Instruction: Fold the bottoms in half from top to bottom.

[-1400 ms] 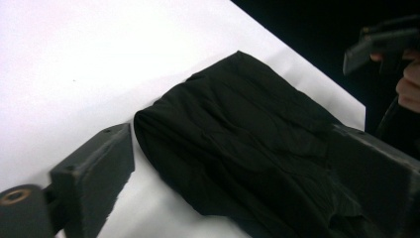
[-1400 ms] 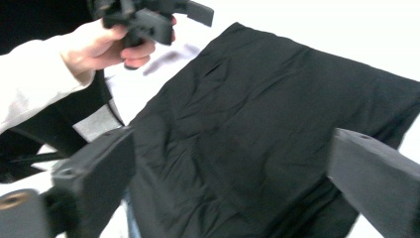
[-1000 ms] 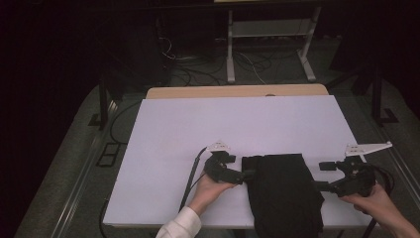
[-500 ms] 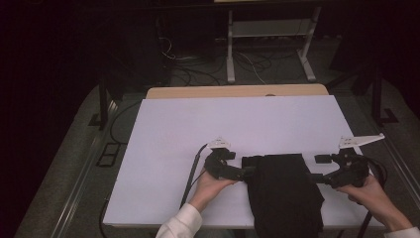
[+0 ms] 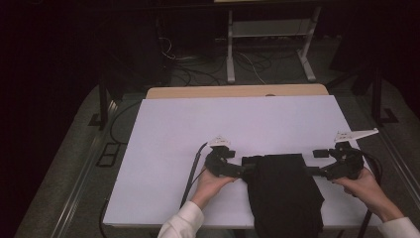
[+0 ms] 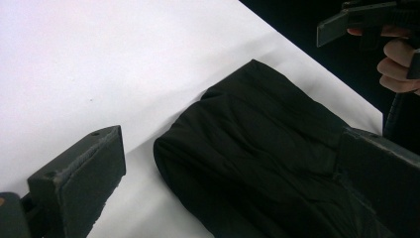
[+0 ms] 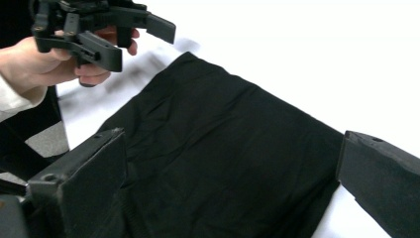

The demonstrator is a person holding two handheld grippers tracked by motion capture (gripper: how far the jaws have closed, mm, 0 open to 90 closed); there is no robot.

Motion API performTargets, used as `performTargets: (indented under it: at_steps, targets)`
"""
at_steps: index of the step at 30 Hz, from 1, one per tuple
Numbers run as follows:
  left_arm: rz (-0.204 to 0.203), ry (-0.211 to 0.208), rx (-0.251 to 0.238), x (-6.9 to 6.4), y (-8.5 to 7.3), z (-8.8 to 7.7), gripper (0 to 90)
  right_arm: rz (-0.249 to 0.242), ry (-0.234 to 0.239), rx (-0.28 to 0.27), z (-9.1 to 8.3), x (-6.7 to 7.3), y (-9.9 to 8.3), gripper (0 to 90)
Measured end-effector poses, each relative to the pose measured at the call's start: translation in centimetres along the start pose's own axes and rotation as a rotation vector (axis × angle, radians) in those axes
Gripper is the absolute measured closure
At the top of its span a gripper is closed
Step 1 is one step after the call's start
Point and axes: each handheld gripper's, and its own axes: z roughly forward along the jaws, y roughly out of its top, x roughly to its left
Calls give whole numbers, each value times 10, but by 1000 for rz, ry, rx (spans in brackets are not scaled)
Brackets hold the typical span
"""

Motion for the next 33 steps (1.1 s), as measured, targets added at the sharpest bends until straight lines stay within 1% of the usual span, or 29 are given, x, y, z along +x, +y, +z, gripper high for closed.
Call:
performTargets:
  at_steps: [3, 7, 11, 14, 22, 25, 28, 31, 33]
  targets:
    - [-3, 7, 0, 2, 1, 3, 0, 4, -10, 4, 3, -6, 1, 0]
    - [-3, 18, 14, 6, 3, 9, 0, 6, -22, 9, 7, -12, 2, 0]
    - [-22, 23, 16, 11, 2, 14, 0, 9, -30, 17, 11, -17, 3, 0]
    - [-38, 27, 23, 15, 0, 18, 0, 6, -47, 26, 15, -21, 3, 0]
    - [-64, 25, 32, 21, 0, 23, 0, 23, -80, 51, 24, -37, 3, 0]
    - [-73, 11, 54, 23, 1, 28, 6, 32, -95, 69, 28, -44, 2, 0]
    - [-78, -6, 60, 23, 2, 31, 57, 45, -100, 81, 32, -50, 0, 12]
    - [-88, -20, 51, 23, 2, 33, 134, 53, -91, 83, 33, -56, -1, 71]
    - [-98, -30, 50, 24, 1, 35, 154, 53, -83, 82, 34, -59, -1, 113]
